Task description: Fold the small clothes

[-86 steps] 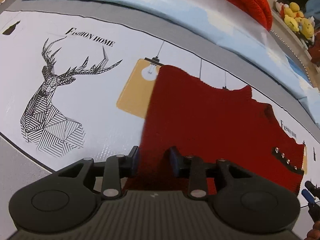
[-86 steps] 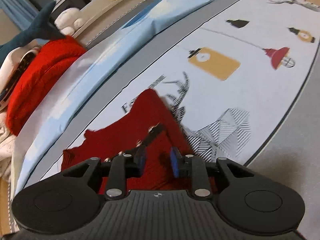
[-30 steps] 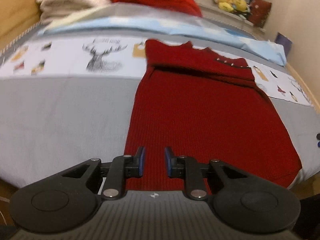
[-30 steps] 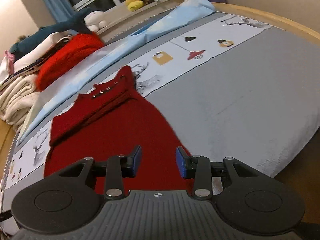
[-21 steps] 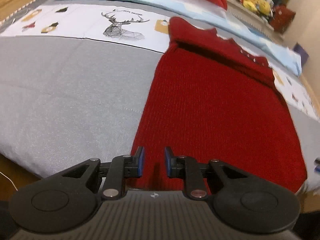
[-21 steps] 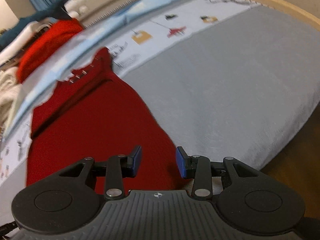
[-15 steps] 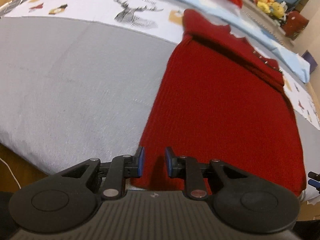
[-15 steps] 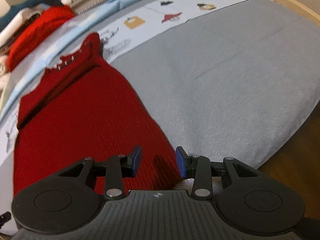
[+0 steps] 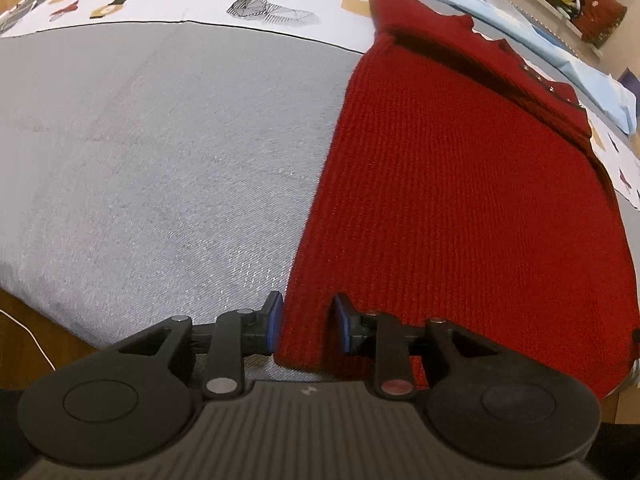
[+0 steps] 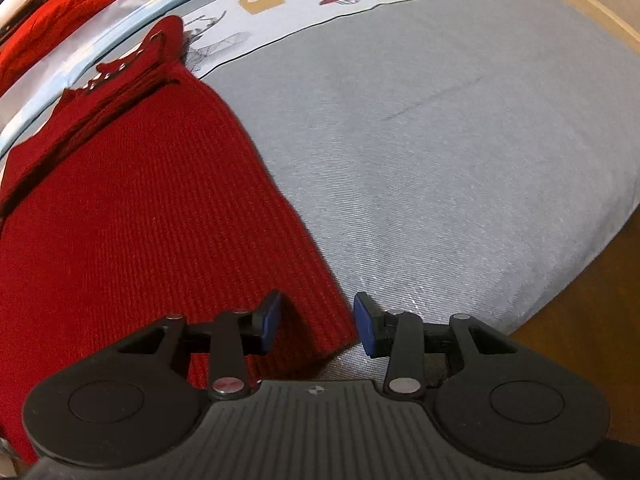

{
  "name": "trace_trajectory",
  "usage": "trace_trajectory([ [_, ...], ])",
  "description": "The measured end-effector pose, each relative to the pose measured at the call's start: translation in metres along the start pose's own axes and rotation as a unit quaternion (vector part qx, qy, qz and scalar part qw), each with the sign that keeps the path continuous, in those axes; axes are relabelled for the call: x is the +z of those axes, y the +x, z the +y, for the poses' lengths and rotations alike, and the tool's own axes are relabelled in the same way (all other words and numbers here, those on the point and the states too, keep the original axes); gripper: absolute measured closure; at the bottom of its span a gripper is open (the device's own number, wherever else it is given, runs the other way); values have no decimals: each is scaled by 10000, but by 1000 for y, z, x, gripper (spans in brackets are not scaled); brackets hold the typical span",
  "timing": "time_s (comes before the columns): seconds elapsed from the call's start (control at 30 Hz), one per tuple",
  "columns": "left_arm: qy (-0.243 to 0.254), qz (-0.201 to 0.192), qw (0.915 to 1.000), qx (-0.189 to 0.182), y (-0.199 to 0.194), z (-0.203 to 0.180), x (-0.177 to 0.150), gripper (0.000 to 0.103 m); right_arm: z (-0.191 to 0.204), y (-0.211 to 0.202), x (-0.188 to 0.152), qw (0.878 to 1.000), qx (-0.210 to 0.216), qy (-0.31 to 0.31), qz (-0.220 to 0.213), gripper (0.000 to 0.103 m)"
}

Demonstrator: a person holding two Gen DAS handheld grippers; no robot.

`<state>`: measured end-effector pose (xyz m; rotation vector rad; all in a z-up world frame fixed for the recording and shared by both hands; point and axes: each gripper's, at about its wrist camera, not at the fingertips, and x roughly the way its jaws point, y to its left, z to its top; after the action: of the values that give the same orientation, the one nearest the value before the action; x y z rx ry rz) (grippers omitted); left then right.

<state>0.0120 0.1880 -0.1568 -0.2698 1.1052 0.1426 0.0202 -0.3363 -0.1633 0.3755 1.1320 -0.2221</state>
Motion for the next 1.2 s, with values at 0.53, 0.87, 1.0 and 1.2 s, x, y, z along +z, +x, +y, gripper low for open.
trace_trajectory([
  [0.53,152,39,9999,-28,2,-7,-2,79,5,-1,-2,9999,140,-78,2,73],
  [0.87,551,-316,9978,-185,-28,-23,1,93,7,-17,2,9985,476,-33,-268,87],
  [1.0,708,-585,9945,-503,-63,-25,12,94,9,-49,8,9932,958,23,-669,88],
  [1.2,1055,-1021,9845,-959,-130,-28,19,98,8,-103,21,9793,1655,129,-1156,98],
])
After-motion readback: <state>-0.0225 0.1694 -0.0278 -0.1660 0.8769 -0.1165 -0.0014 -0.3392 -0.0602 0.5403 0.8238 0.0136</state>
